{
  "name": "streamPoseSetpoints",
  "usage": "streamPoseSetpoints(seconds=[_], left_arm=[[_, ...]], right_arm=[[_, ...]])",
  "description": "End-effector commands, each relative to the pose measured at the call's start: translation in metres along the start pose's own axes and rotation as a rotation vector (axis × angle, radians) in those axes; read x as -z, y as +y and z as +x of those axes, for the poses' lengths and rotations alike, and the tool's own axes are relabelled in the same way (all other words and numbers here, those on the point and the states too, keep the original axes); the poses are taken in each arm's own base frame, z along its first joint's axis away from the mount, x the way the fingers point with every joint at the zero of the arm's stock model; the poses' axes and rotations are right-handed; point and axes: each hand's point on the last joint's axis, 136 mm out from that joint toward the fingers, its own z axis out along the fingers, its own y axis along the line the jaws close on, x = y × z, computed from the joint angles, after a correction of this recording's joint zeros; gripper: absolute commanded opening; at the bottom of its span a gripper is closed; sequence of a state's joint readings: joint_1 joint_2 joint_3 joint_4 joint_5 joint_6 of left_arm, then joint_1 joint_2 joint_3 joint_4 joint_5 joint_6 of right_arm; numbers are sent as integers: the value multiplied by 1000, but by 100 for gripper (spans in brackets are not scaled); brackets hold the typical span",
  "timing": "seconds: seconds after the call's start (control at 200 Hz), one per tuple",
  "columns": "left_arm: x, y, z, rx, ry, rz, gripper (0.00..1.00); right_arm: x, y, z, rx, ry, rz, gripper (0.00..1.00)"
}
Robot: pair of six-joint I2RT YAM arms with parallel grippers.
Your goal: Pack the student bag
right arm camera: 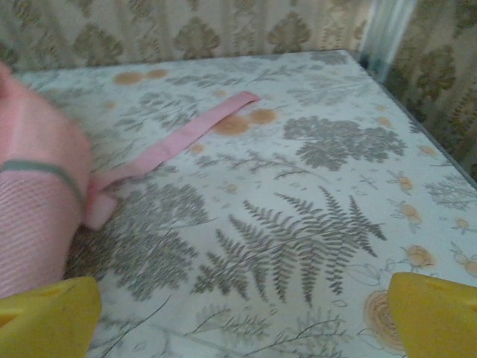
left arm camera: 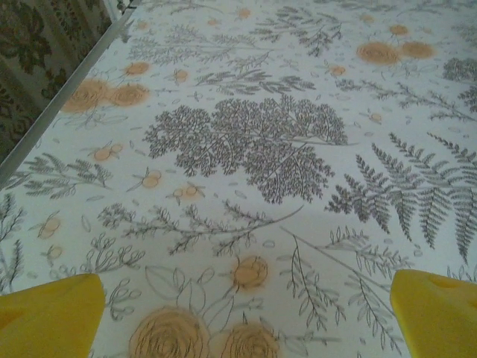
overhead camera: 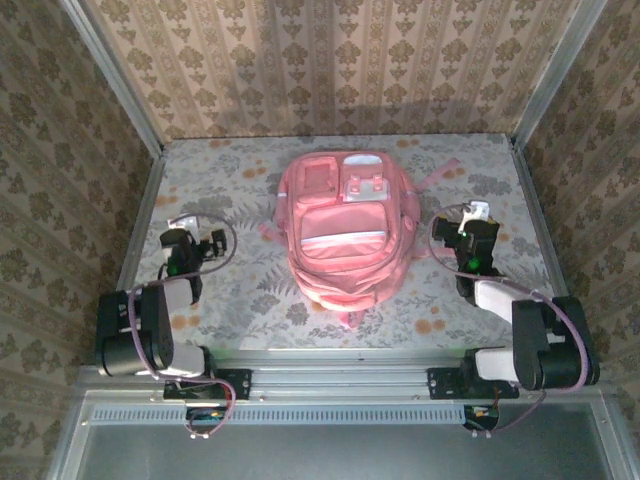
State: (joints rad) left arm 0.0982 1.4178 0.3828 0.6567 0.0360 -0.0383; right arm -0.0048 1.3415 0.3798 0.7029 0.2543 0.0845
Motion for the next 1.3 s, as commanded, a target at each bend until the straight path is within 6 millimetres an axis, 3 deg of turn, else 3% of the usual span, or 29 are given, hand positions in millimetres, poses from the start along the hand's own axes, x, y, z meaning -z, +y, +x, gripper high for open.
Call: streamPoseSetpoints(seconds=[0.0,0.07,0.105,0.21,0.275,0.34,0.49,0.705,0.87,1.295], left_arm=[[-7,-19,-30,-31,-91,64,100],[-14,-37,-15,-118,-94,76,100],[-10,-38,-21,-154,-167,50,100],[-10,-47,-18,-200,-142,47,100],[-14,-41,-18,-171,-116,36,100],[-16,-39,-17,-152,-96,45,100],[-16,-37,-18,-141,-97,50,100],[-17,-37,-17,-138,-94,53,100],[-16,-37,-17,-140,-95,53,100],[-16,-37,-17,-140,-98,52,100]], right_arm=[[-1,-11,4,-123,-88,-2,100],[-4,-7,3,-106,-52,-9,100],[-5,1,4,-83,-52,-47,100],[-4,28,11,-13,-151,-168,100],[-5,25,22,-7,-59,-149,100],[-17,22,16,-19,-46,-106,100],[-20,24,18,8,-11,-81,100],[-18,25,17,17,-21,-83,100],[-13,43,17,94,-39,-126,100],[-16,41,17,78,-22,-132,100]])
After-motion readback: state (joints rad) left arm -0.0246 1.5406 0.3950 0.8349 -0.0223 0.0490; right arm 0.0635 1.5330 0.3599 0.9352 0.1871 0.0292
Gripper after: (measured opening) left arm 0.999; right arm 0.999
